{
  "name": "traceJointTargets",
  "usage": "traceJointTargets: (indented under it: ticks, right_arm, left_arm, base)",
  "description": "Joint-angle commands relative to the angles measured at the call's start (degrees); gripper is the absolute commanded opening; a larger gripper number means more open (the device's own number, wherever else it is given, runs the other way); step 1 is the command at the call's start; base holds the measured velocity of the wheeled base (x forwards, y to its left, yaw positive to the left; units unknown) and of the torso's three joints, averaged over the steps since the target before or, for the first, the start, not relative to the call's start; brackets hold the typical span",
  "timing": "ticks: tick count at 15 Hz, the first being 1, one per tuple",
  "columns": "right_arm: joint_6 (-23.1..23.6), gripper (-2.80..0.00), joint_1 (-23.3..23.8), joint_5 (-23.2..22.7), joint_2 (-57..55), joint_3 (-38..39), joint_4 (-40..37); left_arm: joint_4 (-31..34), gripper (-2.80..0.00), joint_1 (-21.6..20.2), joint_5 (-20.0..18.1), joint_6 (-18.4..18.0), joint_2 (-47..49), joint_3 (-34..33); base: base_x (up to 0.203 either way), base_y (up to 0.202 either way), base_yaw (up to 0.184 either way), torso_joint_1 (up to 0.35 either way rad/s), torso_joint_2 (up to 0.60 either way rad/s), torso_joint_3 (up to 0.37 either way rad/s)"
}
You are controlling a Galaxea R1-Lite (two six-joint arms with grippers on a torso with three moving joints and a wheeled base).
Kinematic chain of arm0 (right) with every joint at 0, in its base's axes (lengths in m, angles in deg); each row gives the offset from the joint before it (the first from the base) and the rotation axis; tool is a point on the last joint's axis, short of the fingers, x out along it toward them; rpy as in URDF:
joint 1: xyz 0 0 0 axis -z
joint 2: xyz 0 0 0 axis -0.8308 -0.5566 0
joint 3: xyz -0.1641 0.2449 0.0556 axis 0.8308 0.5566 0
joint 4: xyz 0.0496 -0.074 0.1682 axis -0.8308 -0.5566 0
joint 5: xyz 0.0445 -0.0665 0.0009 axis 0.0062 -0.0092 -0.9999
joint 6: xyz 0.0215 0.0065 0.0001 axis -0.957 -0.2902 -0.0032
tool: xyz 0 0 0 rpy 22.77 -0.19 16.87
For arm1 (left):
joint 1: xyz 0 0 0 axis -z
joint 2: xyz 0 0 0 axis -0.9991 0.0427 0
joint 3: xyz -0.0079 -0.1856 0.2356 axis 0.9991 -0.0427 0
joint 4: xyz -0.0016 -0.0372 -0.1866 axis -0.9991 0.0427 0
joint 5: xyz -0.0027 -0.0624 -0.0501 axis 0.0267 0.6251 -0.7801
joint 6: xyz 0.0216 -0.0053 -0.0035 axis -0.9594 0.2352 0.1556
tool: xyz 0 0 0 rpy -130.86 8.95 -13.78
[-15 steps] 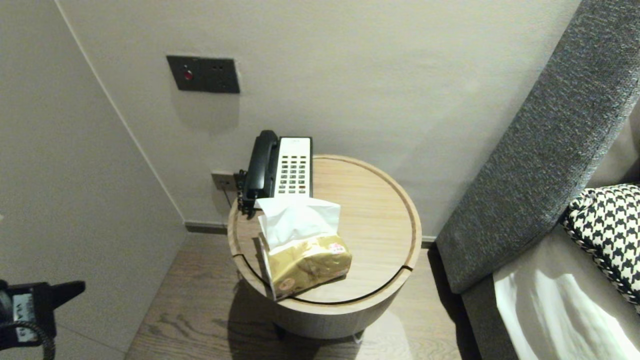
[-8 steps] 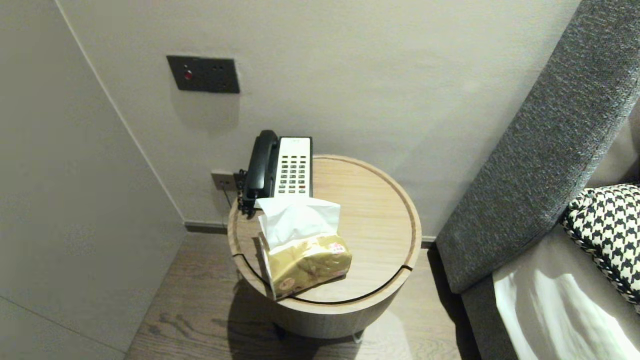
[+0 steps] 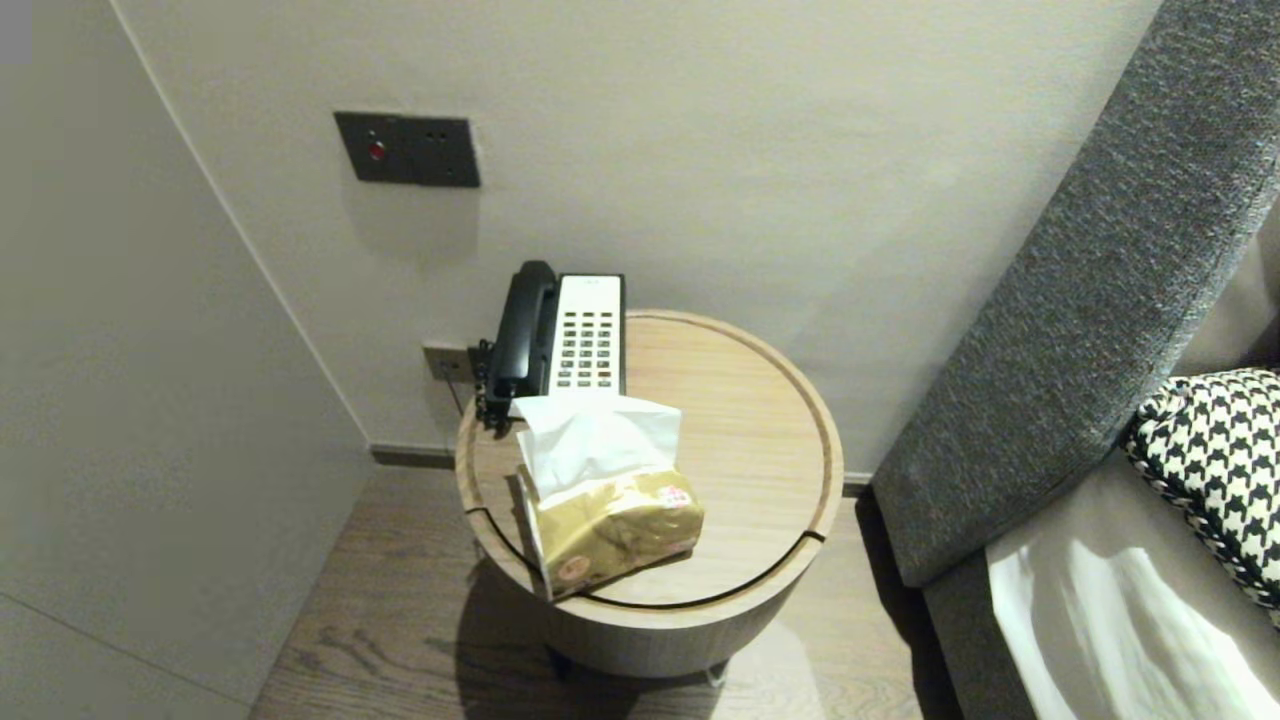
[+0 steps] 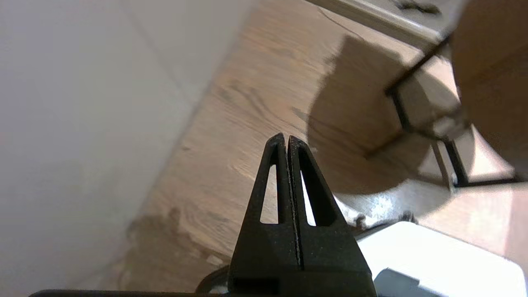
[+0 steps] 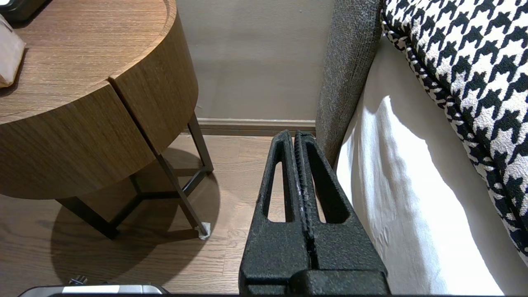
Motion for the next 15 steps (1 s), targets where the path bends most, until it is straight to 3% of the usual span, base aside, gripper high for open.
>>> traceJointTargets:
  ticks: [1,5,11,15]
  right_arm:
    - [0.0,-2.80,0.0,0.0,-0.1,2.3,0.0]
    - [0.0,-2.80,0.0,0.0,-0.1,2.3,0.0]
    - [0.0,-2.80,0.0,0.0,-0.1,2.3,0.0]
    - [0.0,-2.80,0.0,0.0,-0.1,2.3,0.0]
  left_arm:
    - [-2.8,-2.80,-0.3,-2.1,-2.8,-6.0,-6.0]
    - [-6.5,-2.80,-0.5,-3.8,-6.0,-14.4,-10.3]
    - [-6.8,-2.80,-0.3,-11.7,-9.3,-22.4,-10.7]
    - [-6.6,-2.80,-0.3,-12.2,-13.5,-22.5,-11.2]
  base:
    - [0.000,0.000,0.000,0.000,0.00,0.000]
    - [0.000,0.000,0.000,0.000,0.00,0.000]
    - [0.000,0.000,0.000,0.000,0.00,0.000]
    - [0.000,0.000,0.000,0.000,0.00,0.000]
